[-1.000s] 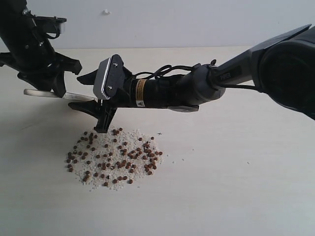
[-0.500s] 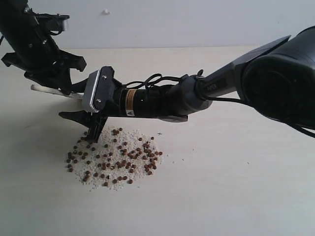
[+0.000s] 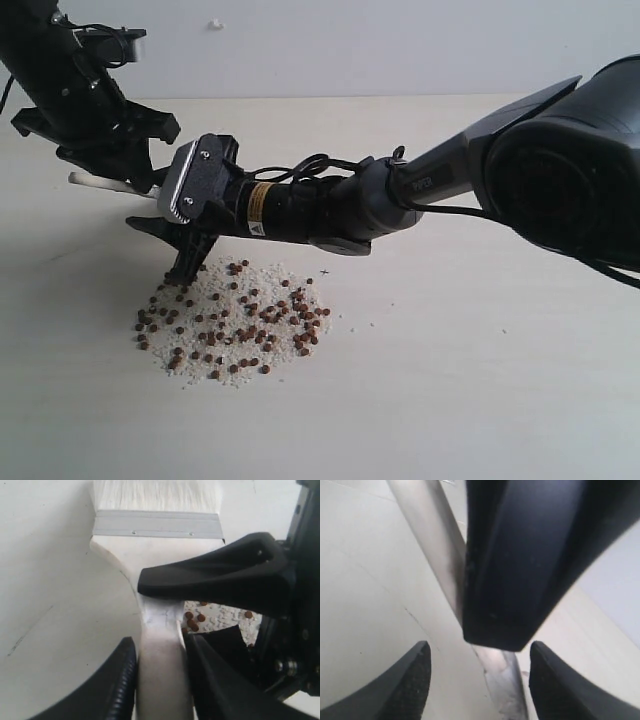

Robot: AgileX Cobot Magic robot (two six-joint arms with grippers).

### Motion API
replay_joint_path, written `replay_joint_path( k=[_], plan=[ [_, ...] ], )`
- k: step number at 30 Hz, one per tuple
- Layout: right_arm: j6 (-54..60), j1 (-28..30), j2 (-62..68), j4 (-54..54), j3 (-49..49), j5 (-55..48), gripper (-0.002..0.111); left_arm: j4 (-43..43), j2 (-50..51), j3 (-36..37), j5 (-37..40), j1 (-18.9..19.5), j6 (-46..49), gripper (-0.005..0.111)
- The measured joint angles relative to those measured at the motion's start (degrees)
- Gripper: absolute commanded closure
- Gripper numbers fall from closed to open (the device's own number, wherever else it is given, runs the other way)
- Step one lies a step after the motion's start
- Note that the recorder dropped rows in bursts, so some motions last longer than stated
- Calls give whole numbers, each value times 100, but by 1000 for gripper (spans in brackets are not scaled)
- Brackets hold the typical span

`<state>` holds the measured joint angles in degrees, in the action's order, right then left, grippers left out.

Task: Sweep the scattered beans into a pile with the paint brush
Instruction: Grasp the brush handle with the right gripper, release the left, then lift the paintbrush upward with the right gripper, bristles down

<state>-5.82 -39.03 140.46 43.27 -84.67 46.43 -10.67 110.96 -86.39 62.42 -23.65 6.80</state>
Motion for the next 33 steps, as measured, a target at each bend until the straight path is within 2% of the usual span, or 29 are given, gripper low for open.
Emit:
replay_joint_path(
  k=[4, 7, 11, 14, 15, 20, 22, 25, 30, 32, 33],
  plan=[
    [0, 0, 0, -27, 0, -9, 55, 0, 0, 0, 0, 0, 0, 107],
    [4, 0, 0, -75, 0, 78, 61, 0, 0, 0, 0, 0, 11, 107],
    [4, 0, 0, -108, 0, 67, 83, 0, 0, 0, 0, 0, 11, 107],
    [29, 0, 0, -138, -21, 15, 105, -13, 0, 0, 0, 0, 11, 107],
    [55, 0, 0, -138, -22, -9, 108, -13, 0, -11, -47, 0, 11, 107],
    [110, 0, 0, -138, -22, -22, 108, -24, 0, -20, -69, 0, 11, 106],
    [199, 0, 0, -173, -22, -35, 108, -32, 0, -20, -128, 0, 11, 100],
    [385, 10, 0, -293, -22, -71, 108, -32, 0, -34, -256, 0, 11, 80],
    [678, 7, 0, -398, -47, -71, 108, -32, 0, -473, -634, 40, -11, 24],
    [794, -4, 0, -473, -47, -71, 108, -32, 0, -750, -803, 100, -62, 13],
    [817, -4, 0, -561, -47, -71, 108, -32, 0, -901, -841, 152, -105, 12]
  ],
)
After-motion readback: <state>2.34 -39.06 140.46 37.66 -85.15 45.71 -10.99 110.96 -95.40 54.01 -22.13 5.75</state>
